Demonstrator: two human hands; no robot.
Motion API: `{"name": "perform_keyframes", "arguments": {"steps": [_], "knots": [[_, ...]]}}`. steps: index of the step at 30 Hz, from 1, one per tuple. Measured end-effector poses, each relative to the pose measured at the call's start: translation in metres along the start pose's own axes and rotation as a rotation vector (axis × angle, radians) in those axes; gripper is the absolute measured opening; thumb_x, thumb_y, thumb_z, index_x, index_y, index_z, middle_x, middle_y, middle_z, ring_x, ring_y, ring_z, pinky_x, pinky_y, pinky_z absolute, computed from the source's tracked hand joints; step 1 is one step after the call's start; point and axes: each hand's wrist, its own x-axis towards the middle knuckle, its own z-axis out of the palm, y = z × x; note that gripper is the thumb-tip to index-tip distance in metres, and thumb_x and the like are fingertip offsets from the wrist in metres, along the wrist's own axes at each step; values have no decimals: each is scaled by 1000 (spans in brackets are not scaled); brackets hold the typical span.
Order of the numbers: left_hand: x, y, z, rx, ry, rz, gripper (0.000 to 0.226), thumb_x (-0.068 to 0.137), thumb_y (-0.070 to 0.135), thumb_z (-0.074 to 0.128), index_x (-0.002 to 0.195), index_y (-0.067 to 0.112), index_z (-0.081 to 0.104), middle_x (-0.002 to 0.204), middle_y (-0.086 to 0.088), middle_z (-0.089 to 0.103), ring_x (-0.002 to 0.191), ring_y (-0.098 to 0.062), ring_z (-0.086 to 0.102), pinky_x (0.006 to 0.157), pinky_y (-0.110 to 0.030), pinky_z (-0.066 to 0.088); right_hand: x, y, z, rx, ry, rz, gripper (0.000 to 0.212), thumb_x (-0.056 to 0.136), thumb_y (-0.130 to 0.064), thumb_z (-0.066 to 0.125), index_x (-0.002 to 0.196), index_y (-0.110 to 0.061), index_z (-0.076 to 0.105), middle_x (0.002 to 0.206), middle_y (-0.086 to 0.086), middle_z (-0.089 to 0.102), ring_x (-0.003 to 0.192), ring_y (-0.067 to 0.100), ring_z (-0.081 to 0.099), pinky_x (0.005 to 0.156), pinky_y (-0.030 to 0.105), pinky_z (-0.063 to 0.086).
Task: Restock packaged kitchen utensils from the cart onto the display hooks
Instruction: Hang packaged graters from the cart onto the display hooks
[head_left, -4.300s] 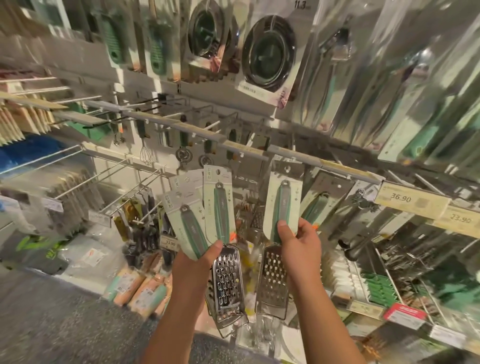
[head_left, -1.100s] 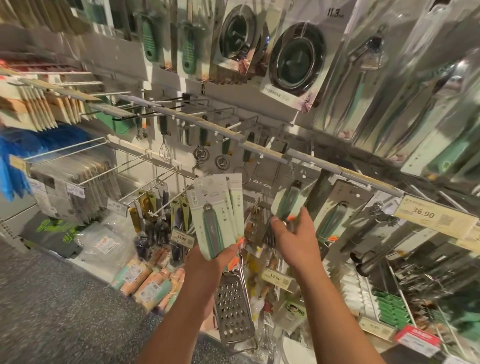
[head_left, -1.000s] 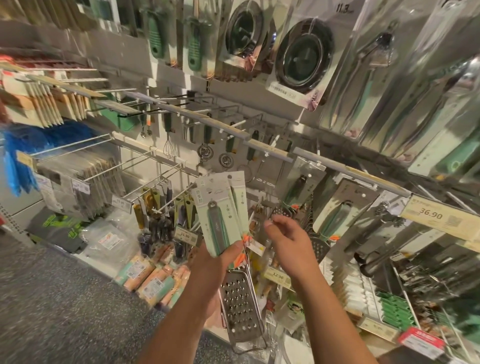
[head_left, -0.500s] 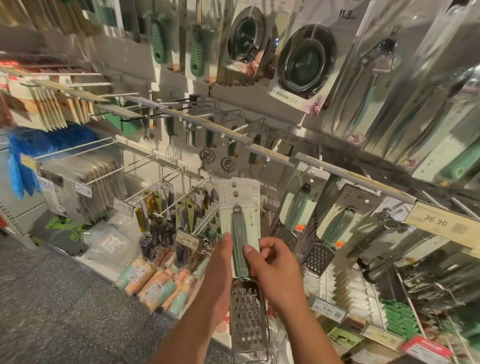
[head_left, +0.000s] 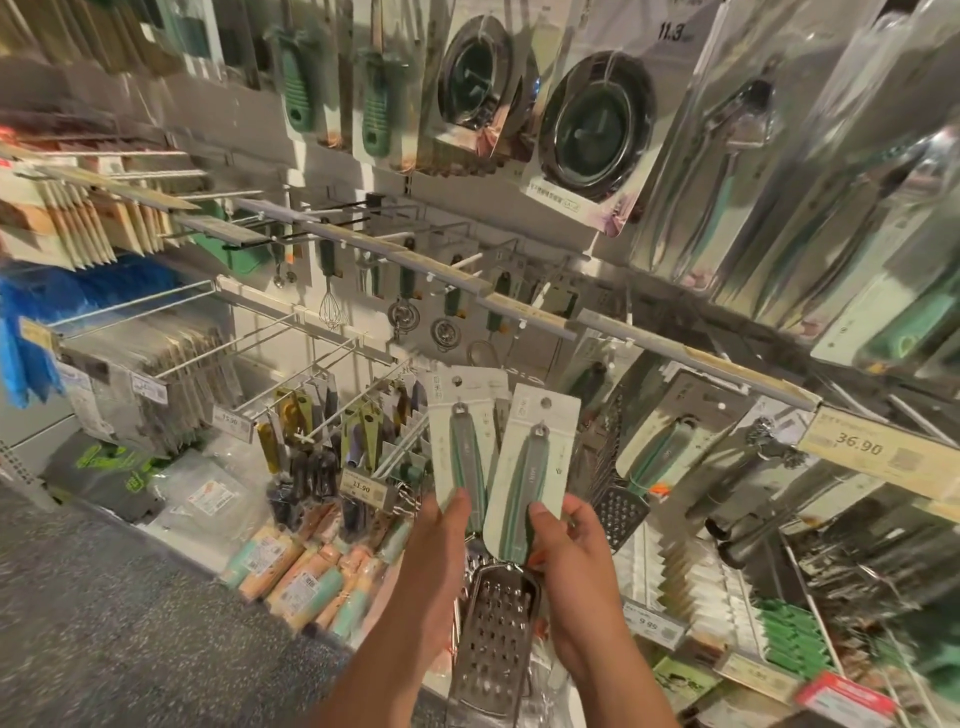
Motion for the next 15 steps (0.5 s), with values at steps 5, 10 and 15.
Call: {"name": "perform_keyframes", "arguments": {"steps": [5, 10, 15], "knots": [[3, -6, -4, 44, -26, 95, 60, 109, 34, 48, 163, 27, 22, 152, 12, 37, 143, -18, 38, 112, -37, 31, -1, -3, -5, 78, -11, 19, 17, 107, -16, 52, 121, -19, 61, 114, 5, 77, 106, 27, 73, 87, 40, 59], [3, -11, -12, 149, 18, 182, 28, 108, 34, 51, 133, 46, 46, 131, 16, 58, 99, 12, 52, 95, -31, 40, 0, -9, -11, 76, -8, -3, 21, 108, -14, 50, 124, -19, 62, 112, 4, 78, 101, 26, 75, 73, 35, 57], [1, -11, -9, 191, 58, 162, 20, 109, 24, 48, 114, 44, 47, 101, 25, 55, 60, 21, 59, 67, -18, 37, 6, -11, -16, 11, 60, -94, 20, 108, -16, 51, 118, -29, 63, 109, 2, 77, 100, 31, 74, 82, 53, 61]]}}
